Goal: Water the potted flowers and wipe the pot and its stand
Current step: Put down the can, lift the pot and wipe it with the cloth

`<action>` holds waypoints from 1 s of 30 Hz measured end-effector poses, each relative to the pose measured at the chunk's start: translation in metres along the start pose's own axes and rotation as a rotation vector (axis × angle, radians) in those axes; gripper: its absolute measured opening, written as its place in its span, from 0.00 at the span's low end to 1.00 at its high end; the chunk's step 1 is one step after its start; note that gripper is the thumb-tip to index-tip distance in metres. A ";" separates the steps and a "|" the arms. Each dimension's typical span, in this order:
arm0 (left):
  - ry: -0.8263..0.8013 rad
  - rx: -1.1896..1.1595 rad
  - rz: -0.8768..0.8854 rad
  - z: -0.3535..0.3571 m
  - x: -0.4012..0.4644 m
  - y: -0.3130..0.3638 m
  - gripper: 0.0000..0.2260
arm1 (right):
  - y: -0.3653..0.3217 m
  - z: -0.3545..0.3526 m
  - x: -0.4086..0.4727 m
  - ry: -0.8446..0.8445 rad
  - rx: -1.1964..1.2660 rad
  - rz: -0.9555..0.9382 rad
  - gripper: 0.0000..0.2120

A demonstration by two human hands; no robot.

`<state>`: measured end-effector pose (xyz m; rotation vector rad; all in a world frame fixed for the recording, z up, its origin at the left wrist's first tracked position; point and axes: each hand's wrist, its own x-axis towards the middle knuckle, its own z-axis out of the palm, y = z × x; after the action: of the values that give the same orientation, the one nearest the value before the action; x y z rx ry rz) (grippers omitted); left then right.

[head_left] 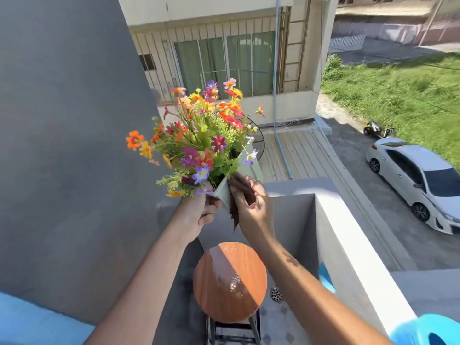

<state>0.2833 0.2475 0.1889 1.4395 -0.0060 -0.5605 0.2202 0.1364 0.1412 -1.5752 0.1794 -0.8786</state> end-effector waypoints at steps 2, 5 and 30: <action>-0.039 -0.015 -0.014 0.003 -0.001 -0.004 0.07 | -0.005 -0.002 0.020 0.055 -0.018 -0.053 0.15; -0.079 -0.026 -0.011 0.007 -0.005 -0.006 0.09 | 0.005 -0.016 0.057 0.216 -0.152 -0.033 0.11; -0.024 -0.089 -0.023 -0.004 0.013 -0.005 0.15 | 0.040 -0.020 0.001 -0.104 -0.308 -0.234 0.12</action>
<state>0.2937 0.2467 0.1792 1.3474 0.0163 -0.5899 0.2227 0.1114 0.1045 -1.9539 0.0577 -0.9802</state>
